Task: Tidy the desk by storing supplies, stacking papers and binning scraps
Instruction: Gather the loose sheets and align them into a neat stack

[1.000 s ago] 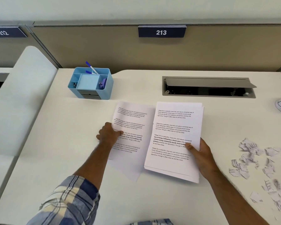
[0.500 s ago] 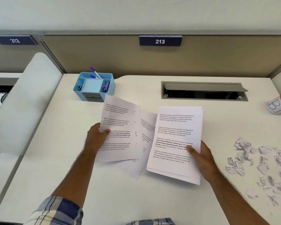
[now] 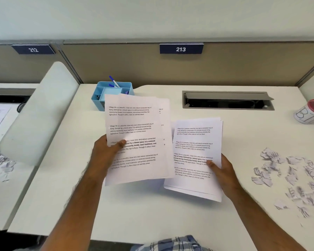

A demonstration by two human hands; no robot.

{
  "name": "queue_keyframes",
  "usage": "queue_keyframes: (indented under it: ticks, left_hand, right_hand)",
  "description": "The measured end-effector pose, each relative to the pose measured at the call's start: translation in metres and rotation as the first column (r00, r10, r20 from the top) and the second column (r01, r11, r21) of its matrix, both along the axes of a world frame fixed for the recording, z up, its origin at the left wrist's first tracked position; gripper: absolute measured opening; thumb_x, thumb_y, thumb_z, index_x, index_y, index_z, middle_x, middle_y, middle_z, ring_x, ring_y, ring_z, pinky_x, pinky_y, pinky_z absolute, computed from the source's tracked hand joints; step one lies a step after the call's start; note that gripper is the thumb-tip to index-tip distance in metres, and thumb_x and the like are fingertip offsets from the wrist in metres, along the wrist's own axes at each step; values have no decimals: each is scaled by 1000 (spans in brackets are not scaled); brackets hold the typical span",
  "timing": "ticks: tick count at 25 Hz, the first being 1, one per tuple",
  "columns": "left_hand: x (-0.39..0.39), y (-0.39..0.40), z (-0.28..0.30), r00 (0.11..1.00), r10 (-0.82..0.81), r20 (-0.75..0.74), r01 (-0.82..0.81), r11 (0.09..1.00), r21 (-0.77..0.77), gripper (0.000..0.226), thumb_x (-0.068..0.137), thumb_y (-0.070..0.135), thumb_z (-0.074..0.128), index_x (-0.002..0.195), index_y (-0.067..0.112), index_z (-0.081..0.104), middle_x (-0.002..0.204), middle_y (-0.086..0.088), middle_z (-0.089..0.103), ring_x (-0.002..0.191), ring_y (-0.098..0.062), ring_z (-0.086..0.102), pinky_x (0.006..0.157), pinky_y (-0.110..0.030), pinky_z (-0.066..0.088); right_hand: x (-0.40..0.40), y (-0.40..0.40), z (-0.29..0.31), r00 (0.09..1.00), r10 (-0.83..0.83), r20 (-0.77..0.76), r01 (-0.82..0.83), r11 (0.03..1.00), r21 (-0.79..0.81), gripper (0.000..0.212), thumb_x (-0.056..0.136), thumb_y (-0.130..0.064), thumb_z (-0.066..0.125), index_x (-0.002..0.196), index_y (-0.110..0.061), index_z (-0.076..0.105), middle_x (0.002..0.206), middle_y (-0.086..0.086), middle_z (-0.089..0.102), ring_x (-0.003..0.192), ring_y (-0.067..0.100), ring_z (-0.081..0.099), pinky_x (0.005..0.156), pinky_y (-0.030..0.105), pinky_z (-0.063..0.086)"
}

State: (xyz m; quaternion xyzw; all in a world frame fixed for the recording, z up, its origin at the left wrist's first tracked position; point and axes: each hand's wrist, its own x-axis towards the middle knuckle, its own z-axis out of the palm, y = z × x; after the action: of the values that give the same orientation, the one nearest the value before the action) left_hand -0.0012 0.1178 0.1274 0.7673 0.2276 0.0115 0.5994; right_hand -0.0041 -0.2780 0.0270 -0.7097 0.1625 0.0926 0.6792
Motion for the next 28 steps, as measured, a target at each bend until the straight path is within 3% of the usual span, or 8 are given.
queue_keyframes:
  ticks: [7, 17, 21, 24, 26, 28]
  left_hand:
    - [-26, -37, -6, 985, -167, -51, 156, 972, -174, 37, 84, 20, 83, 119, 20, 71, 109, 2, 79, 94, -22, 78, 85, -44, 63]
    - [-45, -56, -23, 981, -174, -90, 138, 939, -316, 37, 85, 17, 82, 119, 16, 67, 113, -2, 78, 100, -26, 76, 92, -51, 60]
    - [-51, -66, -25, 968, -238, -85, 181, 888, -422, 38, 92, 18, 76, 128, 16, 64, 124, -6, 74, 109, -27, 74, 98, -52, 57]
    - [-56, -77, -26, 952, -301, -63, 220, 809, -544, 35, 100, 15, 63, 135, 20, 61, 130, -3, 71, 118, -27, 69, 104, -47, 52]
    - [-59, -83, -29, 945, -320, -60, 229, 786, -574, 36, 102, 12, 60, 137, 21, 60, 133, -3, 70, 121, -27, 67, 105, -48, 51]
    - [-62, -85, -33, 951, -305, -55, 239, 833, -499, 39, 101, 12, 61, 138, 25, 58, 133, -1, 70, 120, -24, 68, 102, -48, 54]
  right_hand:
    - [-16, 20, 23, 999, 51, 2, -51, 997, 59, 33, 96, -11, 68, 127, -22, 64, 119, 0, 75, 109, 27, 72, 96, 50, 57]
    - [-26, 50, 69, 999, 34, 32, -39, 983, 177, 33, 101, -6, 55, 128, -23, 65, 121, 0, 75, 109, 22, 72, 90, 38, 56]
    - [-32, 55, 71, 1000, 3, 4, -3, 987, 163, 29, 108, -23, 46, 131, -24, 64, 126, -13, 71, 116, 4, 66, 93, 21, 49]
    - [-38, 55, 67, 1000, 22, -20, -21, 998, 66, 46, 108, -42, 40, 149, -23, 48, 147, -17, 51, 128, -5, 47, 109, 18, 32]
    - [-43, 59, 68, 997, 79, -20, -78, 995, 60, 43, 108, -42, 39, 147, -27, 47, 139, -23, 53, 119, -15, 50, 101, 10, 35]
    - [-45, 60, 68, 992, 125, -5, -124, 989, 84, 30, 108, -34, 43, 135, -30, 55, 130, -25, 62, 105, -22, 58, 88, 2, 43]
